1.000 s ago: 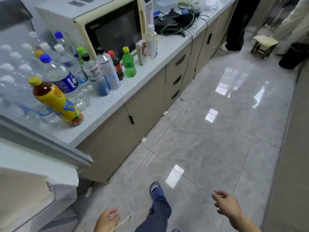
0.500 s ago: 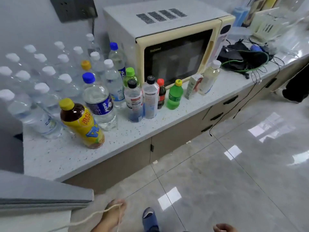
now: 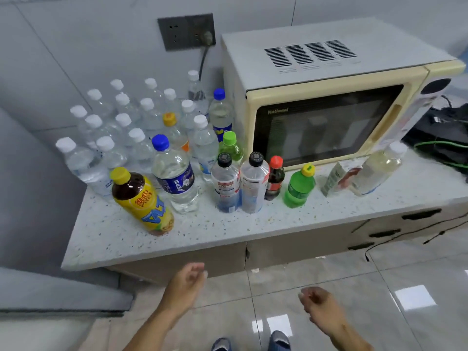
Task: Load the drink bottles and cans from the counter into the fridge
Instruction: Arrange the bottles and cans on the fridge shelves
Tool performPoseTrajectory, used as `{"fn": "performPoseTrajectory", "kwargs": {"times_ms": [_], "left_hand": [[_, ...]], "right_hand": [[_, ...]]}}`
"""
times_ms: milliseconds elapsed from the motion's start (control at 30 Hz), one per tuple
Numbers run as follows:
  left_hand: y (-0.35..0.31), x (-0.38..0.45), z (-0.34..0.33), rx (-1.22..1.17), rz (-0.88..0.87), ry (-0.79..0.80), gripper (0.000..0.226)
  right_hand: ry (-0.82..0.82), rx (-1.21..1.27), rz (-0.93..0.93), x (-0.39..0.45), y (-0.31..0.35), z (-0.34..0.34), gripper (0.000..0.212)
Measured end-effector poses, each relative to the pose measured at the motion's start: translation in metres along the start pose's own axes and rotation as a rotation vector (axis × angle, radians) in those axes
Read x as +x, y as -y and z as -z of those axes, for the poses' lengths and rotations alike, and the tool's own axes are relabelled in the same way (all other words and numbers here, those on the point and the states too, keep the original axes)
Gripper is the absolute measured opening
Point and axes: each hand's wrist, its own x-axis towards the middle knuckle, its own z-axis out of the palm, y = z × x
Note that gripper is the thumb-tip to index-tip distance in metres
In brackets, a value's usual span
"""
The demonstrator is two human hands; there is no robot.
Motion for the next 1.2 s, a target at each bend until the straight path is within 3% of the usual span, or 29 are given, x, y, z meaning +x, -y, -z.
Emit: {"fn": "performPoseTrajectory", "kwargs": {"times_ms": [233,433,533,600,700,767,967,1133,1200], "left_hand": [[-0.106,0.004,-0.006,-0.070,-0.201,-0.227,0.036],[-0.188,0.028,0.006,-0.095,-0.389,-0.391,0.065],[-0.214,0.044,0.007,-0.078,-0.440,-0.389,0.063],[-0.224,0.054,0.002,-0.071,-0.446,-0.335,0.050],[-0.226,0.059,-0.005,-0.090,-0.459,-0.310,0.020],[-0.220,0.054,-0.005,-0.109,-0.490,-0.334,0.013],[-0.160,0.010,0.005,-0.220,-0.523,-0.438,0.024],[-0.114,-0.010,-0.004,-0.508,-0.260,-0.445,0.047],[-0.106,-0.010,-0.013,-0.729,-0.125,-0.361,0.051]], "right_hand": [[-0.002,-0.009,0.557,0.019,0.140,0.034,0.029],[-0.032,0.064,1.017,0.006,0.241,0.039,0.067],[0.024,0.113,1.025,0.004,0.282,0.028,0.077],[0.051,0.083,1.028,0.006,0.297,0.018,0.078],[0.067,0.073,1.055,0.006,0.299,0.006,0.068],[0.038,0.032,1.068,0.005,0.292,0.003,0.055],[-0.059,0.179,1.050,-0.010,0.258,0.011,0.034],[-0.099,0.346,0.871,-0.034,0.216,0.003,0.038],[-0.107,0.409,0.788,-0.045,0.208,-0.006,0.045]]}}
